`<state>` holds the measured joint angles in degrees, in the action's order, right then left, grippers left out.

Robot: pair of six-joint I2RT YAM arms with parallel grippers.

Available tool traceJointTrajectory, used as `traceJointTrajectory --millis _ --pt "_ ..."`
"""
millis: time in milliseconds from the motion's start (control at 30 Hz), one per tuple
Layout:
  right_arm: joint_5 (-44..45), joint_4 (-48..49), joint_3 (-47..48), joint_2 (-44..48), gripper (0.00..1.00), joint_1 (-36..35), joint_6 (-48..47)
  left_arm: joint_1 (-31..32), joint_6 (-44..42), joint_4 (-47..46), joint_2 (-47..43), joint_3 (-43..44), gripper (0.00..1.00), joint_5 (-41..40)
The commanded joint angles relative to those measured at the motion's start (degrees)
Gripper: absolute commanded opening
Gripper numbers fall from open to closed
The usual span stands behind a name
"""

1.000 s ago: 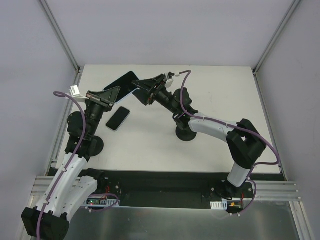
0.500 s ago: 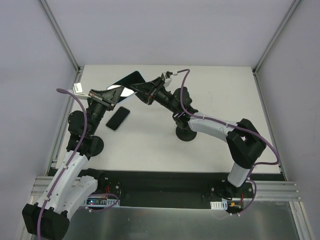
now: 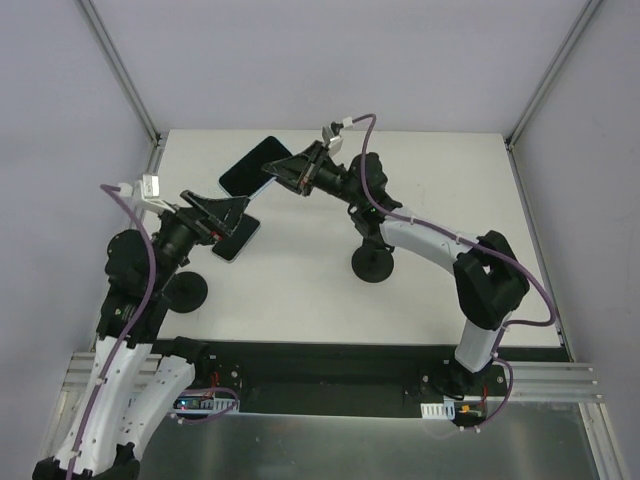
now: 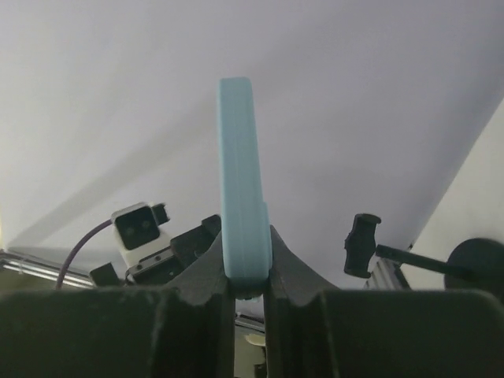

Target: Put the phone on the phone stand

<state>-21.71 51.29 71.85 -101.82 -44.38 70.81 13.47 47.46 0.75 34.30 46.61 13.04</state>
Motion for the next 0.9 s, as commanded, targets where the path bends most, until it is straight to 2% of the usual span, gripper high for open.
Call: traceJointTrajectory --millis 0,67,167,300,333,367,400,433,467,500,533,567,633,700,767,800,867 --pt "-15.4 -3.3 15.0 1.1 0.01 3.2 -14.4 0.0 -18.9 15.4 -7.5 7.3 0.99 -5.1" --pt "-17.3 -3.7 16.2 1.1 0.01 3.8 -17.5 0.0 -22.7 18.0 -8.5 9.3 0.99 -8.5" --pt "-26.7 -4.7 20.2 0.4 0.01 5.3 -22.2 0.0 -27.4 21.4 -6.1 16.7 0.99 -10.9" --pt "-38.9 -7.5 23.5 0.7 0.01 7.0 -28.9 0.0 -30.1 24.3 1.6 24.6 0.99 -5.3" --pt "-40.5 -12.4 23.5 1.2 0.01 7.4 -31.6 0.0 -30.1 24.4 3.5 25.9 0.99 -2.7" --pt "-42.7 -16.3 23.3 2.7 0.00 8.1 -34.9 0.0 -30.2 24.3 7.3 28.2 0.99 3.5" --pt "-43.2 -21.2 23.2 3.7 0.01 8.3 -45.0 0.0 -30.8 24.3 9.6 29.4 0.99 8.3" --pt "-43.3 -34.9 23.7 4.7 0.01 8.8 -51.2 0.0 -31.8 24.3 12.1 32.2 0.99 12.6" --pt "-41.7 -42.9 24.5 6.4 0.01 9.0 -57.6 -0.1 -32.1 24.4 17.0 33.5 0.98 21.6" --pt "-40.4 -50.8 27.0 7.0 0.01 9.0 -71.3 -0.1 -32.3 24.3 19.3 34.6 0.97 25.6" --pt "-39.5 -64.5 28.0 7.4 0.01 9.1 -76.8 -0.1 -32.3 24.2 21.5 36.6 0.95 28.7" --pt "-38.7 -68.9 28.4 8.2 0.01 9.3 -81.1 0.0 -32.4 24.2 25.5 37.5 0.85 32.3" --pt "-40.2 -74.6 27.1 9.1 0.00 11.0 -86.5 0.0 -33.7 24.2 28.8 38.6 0.73 40.0" --pt "-41.7 -75.0 25.4 10.7 0.00 11.9 -87.2 0.3 -34.4 24.0 32.0 38.4 0.71 43.9" --pt "-44.3 -75.4 23.6 11.6 0.01 12.0 -89.9 1.1 -35.2 22.8 33.4 36.3 0.76 43.9" --pt "-45.3 -77.4 23.8 11.4 0.01 12.0 -91.1 1.9 -35.8 22.5 33.8 35.6 0.82 43.9" --pt "-46.3 -81.1 25.7 10.3 0.01 11.9 -95.5 2.8 -36.7 21.9 35.2 34.3 0.84 43.0"
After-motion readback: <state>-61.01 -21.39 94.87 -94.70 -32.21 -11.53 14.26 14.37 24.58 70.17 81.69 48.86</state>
